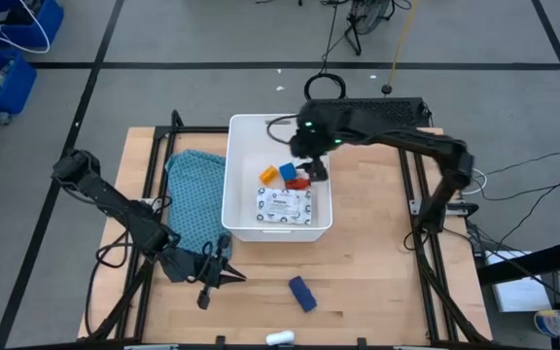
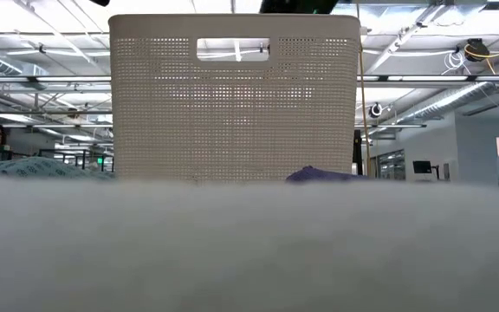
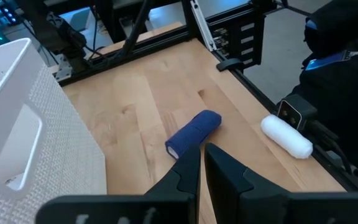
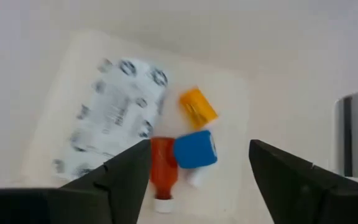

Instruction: Pick & place medical supplies in basket/bin

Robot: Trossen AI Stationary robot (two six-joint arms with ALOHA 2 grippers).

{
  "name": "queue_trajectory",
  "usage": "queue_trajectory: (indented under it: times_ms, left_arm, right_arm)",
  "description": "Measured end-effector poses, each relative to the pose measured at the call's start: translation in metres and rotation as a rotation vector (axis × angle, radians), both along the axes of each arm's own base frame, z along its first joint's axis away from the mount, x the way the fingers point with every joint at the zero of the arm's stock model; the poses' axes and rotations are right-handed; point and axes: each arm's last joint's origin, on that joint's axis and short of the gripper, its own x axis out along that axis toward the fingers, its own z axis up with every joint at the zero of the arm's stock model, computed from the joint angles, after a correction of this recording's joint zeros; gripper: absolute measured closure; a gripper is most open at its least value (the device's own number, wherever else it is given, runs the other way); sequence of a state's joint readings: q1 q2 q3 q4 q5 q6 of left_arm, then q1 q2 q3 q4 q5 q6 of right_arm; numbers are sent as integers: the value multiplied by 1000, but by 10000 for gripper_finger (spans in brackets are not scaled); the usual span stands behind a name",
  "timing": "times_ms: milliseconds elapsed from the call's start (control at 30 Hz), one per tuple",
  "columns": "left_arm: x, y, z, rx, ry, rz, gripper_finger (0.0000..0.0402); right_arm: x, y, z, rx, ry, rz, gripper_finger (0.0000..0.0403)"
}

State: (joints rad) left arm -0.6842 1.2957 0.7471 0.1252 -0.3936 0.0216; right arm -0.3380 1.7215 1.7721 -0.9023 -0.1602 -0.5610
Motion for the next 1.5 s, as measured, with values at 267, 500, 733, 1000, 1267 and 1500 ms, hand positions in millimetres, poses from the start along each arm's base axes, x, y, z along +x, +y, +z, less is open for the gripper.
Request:
queue_trajectory:
  times_ms: [267, 500, 733, 1000, 1267, 1500]
  left_arm:
    - [0, 0, 0, -3, -3, 1, 376]
    - [0, 0, 0, -3, -4, 1, 376]
    - [0, 0, 1, -2, -8, 8, 376]
    - [1, 0, 1, -2, -18, 26, 376]
    - [2, 0, 4, -11, -50, 53, 376]
    - [2, 1, 4, -9, -50, 56, 376]
  right_arm:
    - [-75, 38, 85, -7, -253, -1, 247]
    - [-145, 66, 125, 35, -385, -36, 382]
    - [-200, 92, 140, 123, -445, -30, 391]
    - [-258, 114, 123, 229, -515, 15, 401]
    - [-286, 119, 48, 343, -635, 58, 402]
    - [-272, 122, -13, 443, -732, 194, 402]
